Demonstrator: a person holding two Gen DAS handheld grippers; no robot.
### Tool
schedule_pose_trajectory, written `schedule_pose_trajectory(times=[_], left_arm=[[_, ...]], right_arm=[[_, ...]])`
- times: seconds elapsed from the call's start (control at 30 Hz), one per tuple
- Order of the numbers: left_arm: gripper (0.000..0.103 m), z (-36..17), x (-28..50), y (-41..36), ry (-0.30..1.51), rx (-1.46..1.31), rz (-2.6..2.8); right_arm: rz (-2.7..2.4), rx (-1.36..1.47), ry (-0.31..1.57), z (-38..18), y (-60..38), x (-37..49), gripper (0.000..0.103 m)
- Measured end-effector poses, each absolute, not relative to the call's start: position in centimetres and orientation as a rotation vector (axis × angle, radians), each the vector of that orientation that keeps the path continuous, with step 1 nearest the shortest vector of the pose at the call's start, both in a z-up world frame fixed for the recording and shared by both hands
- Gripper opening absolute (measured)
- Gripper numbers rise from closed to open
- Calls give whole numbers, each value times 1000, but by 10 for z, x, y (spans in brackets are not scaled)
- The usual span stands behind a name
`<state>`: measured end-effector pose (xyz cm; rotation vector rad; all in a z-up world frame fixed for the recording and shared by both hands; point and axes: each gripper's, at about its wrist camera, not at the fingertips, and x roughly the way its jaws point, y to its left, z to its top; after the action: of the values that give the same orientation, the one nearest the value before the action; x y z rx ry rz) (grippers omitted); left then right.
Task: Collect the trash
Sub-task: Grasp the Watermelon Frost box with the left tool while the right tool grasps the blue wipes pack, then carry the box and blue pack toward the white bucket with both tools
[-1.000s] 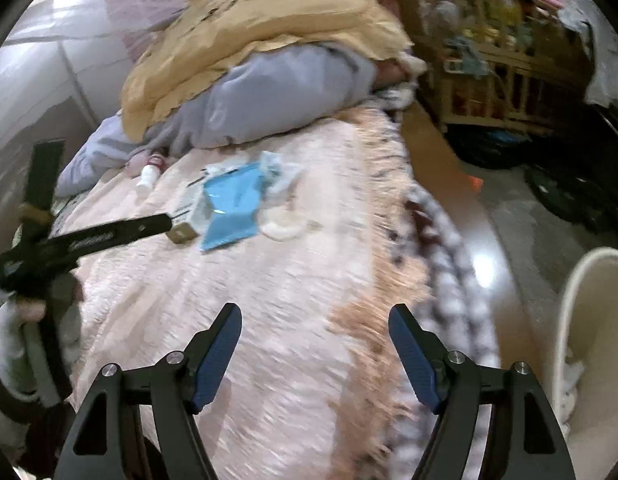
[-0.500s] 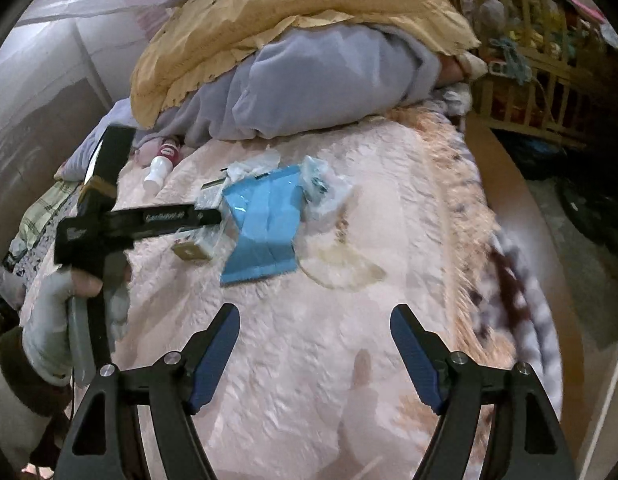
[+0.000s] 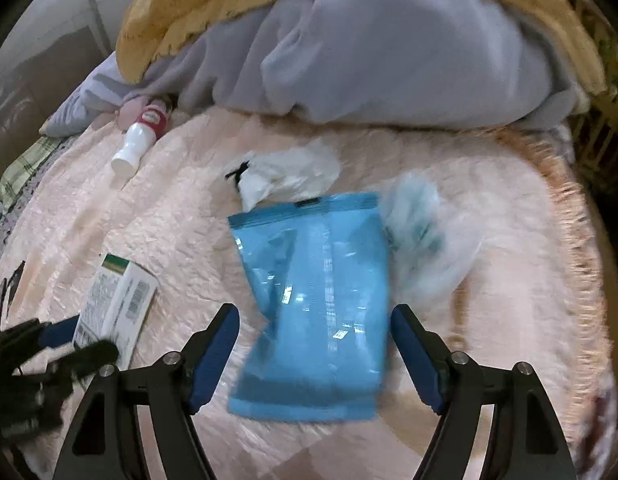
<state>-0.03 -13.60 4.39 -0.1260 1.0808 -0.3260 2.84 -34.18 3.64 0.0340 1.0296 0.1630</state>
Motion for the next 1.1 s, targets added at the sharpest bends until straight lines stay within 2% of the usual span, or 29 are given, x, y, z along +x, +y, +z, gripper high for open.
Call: schedule_pose_trajectory(times=[0.03, 0.07, 0.47, 1.1], left_arm=[[51, 44, -2, -135, 1078, -126, -327], [51, 44, -2, -136, 1075, -128, -327], [50, 69, -28, -147, 1031, -137, -385], [50, 124, -93, -250, 975, -42, -599]], right_arm=[[154, 14, 1023, 35, -339, 27, 57], [142, -19, 1011, 36, -336, 23, 50], [246, 42, 934, 84, -355, -83, 49], [14, 131, 839, 129, -471, -211, 50]])
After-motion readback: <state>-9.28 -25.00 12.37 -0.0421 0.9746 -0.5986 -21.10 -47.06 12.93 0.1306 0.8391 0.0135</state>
